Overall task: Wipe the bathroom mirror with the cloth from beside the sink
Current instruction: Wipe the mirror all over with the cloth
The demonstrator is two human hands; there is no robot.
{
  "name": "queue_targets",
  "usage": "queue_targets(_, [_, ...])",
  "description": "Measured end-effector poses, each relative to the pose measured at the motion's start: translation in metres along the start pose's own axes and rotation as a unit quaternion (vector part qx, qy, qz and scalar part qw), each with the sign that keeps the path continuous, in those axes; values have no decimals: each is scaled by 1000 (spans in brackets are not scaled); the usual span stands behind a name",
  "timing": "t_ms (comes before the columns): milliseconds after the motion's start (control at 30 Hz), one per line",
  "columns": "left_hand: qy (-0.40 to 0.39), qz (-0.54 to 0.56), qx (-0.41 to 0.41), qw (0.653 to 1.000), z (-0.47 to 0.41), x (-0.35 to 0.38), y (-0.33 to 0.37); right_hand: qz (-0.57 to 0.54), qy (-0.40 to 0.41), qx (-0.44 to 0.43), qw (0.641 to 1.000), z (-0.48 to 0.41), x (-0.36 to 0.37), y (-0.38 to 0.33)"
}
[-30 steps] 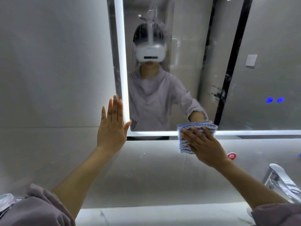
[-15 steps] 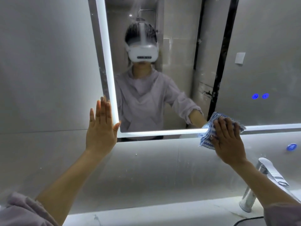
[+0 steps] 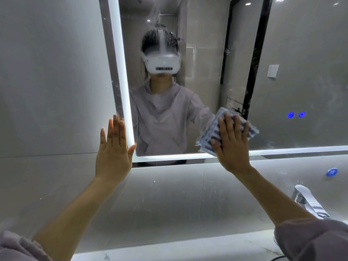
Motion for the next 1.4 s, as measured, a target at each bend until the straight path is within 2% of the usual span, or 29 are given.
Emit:
queue_targets(233, [4,-18,6,1000,0,-1,0,11,32,-116,993,-46,-8,-82])
queue_targets(500, [1,-21,9,1000,0,-4,0,61,42,-191,979,-62,-17,-58])
queue_targets(833, [-10,-29,11,999,0,-9,2,65,54,-86,993,-70,-29,37])
queue_targets(1000, [-19,-34,6,999,1,-10,2,51,37,40,997,-74,-45,79])
queue_targets(1067, [-23,-29,0,999,1,-10,3,38,31,77,996,-74,-47,79])
queue_targets(1233, [-22,-27,-13,999,1,-12,6,19,17,104,994,-74,-47,65])
queue_targets(1400, [25,-12,-6,1000,-13,-25,9,8,9,110,994,-80,-48,56])
Point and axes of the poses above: each hand's wrist, its own z-axis away from the middle knuckle, its own x-axis out of the palm, y = z × x, the point moved 1 cm from there along -z, towards the middle knuckle, and after that the axes turned 13 degrees about x, right-handed, at the moved point
